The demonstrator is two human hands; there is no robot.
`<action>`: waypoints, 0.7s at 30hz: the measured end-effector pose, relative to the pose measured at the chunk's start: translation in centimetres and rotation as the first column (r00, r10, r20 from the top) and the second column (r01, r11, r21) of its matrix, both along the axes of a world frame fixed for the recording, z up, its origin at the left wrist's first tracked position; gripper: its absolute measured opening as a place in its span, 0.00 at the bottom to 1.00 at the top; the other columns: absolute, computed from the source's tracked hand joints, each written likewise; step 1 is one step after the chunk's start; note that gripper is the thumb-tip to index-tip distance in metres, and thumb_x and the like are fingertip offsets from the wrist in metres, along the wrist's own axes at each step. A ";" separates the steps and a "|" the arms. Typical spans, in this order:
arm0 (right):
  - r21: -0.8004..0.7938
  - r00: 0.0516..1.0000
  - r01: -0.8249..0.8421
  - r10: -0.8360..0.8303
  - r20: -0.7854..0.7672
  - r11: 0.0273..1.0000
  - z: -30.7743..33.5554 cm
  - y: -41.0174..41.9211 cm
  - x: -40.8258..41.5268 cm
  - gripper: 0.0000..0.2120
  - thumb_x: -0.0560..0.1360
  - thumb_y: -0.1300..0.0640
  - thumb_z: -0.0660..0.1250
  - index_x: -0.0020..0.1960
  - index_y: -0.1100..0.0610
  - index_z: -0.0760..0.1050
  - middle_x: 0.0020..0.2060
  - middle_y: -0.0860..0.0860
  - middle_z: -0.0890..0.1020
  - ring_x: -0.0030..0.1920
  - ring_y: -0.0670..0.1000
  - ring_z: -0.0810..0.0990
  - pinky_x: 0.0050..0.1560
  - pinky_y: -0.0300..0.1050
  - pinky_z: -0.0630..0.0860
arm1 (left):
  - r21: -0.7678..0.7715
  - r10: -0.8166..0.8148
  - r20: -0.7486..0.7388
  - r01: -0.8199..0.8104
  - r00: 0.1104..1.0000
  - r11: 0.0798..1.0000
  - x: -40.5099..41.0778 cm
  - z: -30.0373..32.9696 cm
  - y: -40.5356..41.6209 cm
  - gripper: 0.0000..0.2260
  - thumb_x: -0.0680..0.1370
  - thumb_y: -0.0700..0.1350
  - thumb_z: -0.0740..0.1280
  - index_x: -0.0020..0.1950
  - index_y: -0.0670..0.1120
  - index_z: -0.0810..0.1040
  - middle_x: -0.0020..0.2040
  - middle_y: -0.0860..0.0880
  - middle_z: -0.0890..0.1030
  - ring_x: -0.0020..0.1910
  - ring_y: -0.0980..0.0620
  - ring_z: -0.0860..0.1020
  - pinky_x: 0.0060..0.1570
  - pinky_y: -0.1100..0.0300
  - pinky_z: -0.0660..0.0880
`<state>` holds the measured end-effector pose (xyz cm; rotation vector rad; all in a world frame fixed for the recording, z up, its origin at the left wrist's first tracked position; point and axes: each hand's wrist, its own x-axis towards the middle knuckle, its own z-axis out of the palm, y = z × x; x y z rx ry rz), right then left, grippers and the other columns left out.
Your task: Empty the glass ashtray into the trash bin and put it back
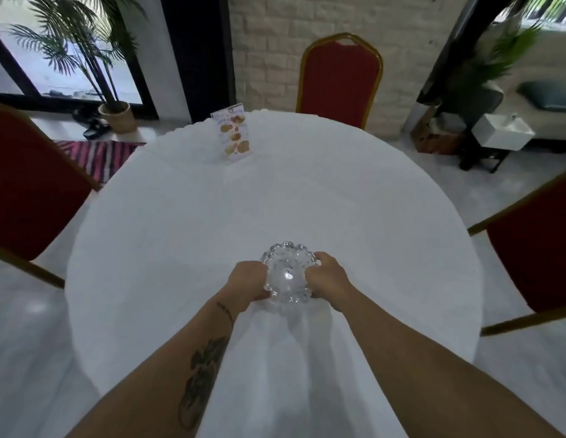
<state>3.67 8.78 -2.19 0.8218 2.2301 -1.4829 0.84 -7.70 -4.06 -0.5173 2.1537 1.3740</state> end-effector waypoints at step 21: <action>0.328 0.943 -0.325 0.331 0.039 0.887 7.0 3.0 -0.9 0.33 0.79 0.60 0.60 0.83 0.57 0.54 0.81 0.58 0.61 0.80 0.58 0.62 0.76 0.51 0.65 | -0.608 -0.525 -0.046 0.393 0.850 0.690 -1.7 3.1 -2.3 0.22 0.79 0.48 0.57 0.70 0.43 0.75 0.71 0.45 0.75 0.69 0.42 0.74 0.63 0.55 0.72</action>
